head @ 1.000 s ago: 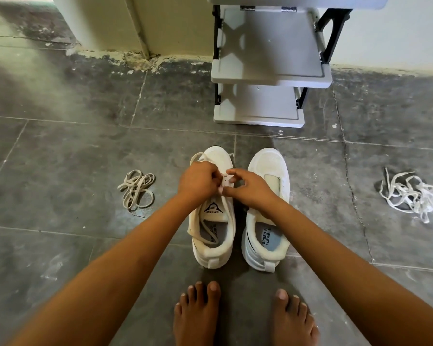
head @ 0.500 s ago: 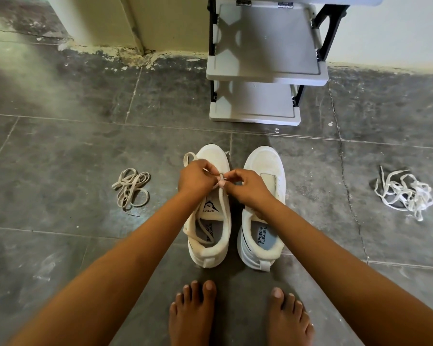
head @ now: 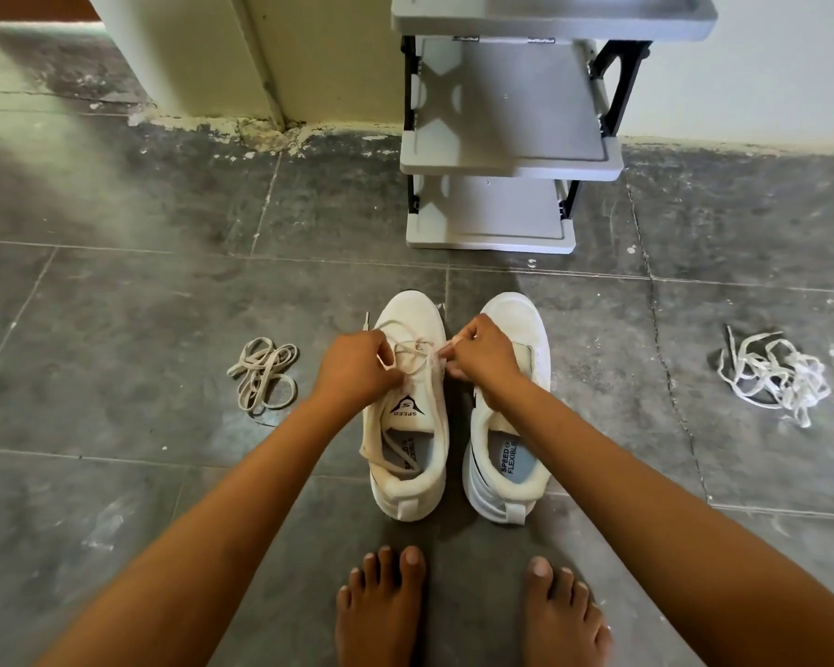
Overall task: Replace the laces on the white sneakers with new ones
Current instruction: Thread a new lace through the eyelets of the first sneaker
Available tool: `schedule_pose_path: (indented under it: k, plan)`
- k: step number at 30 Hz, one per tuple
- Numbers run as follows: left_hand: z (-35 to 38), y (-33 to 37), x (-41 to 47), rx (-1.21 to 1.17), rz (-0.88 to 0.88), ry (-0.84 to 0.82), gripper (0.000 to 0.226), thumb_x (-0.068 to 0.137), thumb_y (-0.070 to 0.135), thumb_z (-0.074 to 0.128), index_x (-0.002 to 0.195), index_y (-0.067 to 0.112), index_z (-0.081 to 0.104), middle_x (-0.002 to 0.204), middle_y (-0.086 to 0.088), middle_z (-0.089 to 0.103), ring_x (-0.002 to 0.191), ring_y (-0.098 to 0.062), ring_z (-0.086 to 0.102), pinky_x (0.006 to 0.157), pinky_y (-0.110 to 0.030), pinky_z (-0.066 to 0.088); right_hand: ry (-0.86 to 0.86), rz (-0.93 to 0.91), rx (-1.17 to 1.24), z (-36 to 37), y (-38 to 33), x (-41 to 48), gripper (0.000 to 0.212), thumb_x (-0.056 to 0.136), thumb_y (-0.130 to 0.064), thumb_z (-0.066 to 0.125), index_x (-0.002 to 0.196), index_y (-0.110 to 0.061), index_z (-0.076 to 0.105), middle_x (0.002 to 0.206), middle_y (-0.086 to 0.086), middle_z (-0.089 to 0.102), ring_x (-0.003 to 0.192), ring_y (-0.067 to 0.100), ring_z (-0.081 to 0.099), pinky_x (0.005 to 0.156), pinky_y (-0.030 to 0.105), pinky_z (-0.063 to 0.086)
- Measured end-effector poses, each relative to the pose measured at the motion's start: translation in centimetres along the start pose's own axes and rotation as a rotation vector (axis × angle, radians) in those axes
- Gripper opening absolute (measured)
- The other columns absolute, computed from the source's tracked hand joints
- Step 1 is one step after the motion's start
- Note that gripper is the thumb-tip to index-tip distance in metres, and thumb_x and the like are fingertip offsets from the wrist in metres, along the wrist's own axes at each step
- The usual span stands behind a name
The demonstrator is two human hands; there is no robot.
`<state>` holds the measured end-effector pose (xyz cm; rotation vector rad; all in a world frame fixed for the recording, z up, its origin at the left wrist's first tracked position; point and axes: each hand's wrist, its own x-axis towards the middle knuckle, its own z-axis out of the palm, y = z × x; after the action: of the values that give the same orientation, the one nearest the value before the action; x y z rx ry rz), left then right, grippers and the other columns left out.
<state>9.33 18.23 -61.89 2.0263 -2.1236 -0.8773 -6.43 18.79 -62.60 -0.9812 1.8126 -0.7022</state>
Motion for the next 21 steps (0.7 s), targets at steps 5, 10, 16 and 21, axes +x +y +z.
schedule_pose_path:
  k: [5, 10, 16, 21]
  plan:
    - [0.5, 0.6, -0.5, 0.085, 0.007, 0.044, 0.026, 0.078, 0.030, 0.071, 0.094, 0.015, 0.058, 0.094, -0.007, 0.065, 0.085, -0.024, 0.059, 0.069, -0.031, 0.046, 0.020, -0.198, 0.644, -5.6, -6.7, -1.4, 0.017, 0.098, -0.006, 0.029, 0.086, -0.013, 0.039, 0.080, 0.006, 0.071, 0.062, 0.014, 0.063, 0.057, 0.025, 0.049]
    - [-0.3, 0.8, -0.5, 0.130, -0.034, -0.032, 0.035, 0.077, 0.037, 0.071, 0.098, 0.012, 0.058, 0.097, -0.006, 0.062, 0.088, -0.023, 0.058, 0.074, -0.035, 0.049, 0.102, -0.346, 0.560, -7.9, -8.2, -1.0, 0.022, 0.096, -0.006, 0.035, 0.080, -0.019, 0.043, 0.061, -0.007, 0.051, 0.050, 0.005, 0.042, 0.049, 0.020, 0.035]
    - [-0.6, 0.6, -0.5, 0.133, -0.014, -0.072, 0.025, 0.079, 0.030, 0.068, 0.091, 0.008, 0.063, 0.089, -0.007, 0.065, 0.085, -0.023, 0.061, 0.075, -0.036, 0.052, -0.184, -0.322, -0.697, -0.6, 0.6, -0.5, 0.030, 0.095, -0.033, 0.050, 0.111, -0.010, 0.059, 0.112, 0.011, 0.064, 0.101, 0.029, 0.059, 0.081, 0.035, 0.046]
    - [0.1, 0.3, -0.6, 0.116, 0.010, -0.010, 0.017, 0.083, 0.019, 0.062, 0.070, 0.015, 0.052, 0.076, -0.005, 0.059, 0.071, -0.020, 0.052, 0.062, -0.029, 0.041, -0.134, -0.416, -0.752, -0.9, -0.5, 0.7, 0.021, 0.094, -0.021, 0.050, 0.106, -0.007, 0.061, 0.111, 0.013, 0.060, 0.102, 0.029, 0.055, 0.083, 0.034, 0.044]
